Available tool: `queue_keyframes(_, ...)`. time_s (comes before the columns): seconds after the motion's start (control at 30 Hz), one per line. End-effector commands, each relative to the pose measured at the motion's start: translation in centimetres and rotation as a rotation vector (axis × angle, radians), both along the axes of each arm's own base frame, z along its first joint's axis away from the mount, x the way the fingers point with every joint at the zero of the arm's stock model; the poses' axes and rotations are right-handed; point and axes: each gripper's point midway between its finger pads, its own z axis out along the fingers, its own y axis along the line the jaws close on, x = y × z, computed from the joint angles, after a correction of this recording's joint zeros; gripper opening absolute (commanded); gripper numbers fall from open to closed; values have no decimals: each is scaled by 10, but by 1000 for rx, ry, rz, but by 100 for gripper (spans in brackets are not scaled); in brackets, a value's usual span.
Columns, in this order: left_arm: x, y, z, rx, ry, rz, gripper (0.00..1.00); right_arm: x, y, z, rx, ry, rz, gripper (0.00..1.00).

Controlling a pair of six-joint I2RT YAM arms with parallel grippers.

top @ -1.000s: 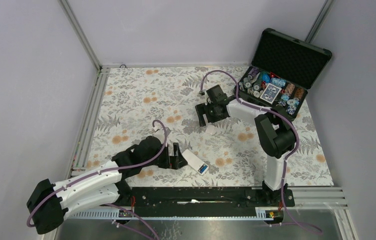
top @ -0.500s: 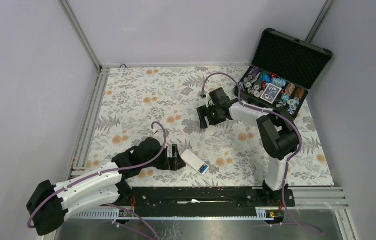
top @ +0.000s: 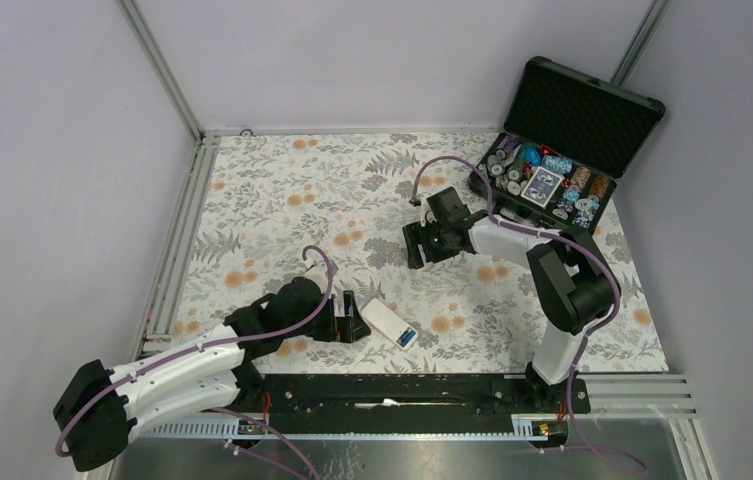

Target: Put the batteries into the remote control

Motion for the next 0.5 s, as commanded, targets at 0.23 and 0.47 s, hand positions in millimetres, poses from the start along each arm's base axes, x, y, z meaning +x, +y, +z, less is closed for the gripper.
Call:
queue_keyframes(0.23, 8, -7, 10, -37, -33, 4, 99, -44, -7, -30, -92, 132, 8, 75)
queue_keyframes(0.47, 9, -5, 9, -29, -30, 5, 99, -44, -11, -36, -169, 120, 10, 74)
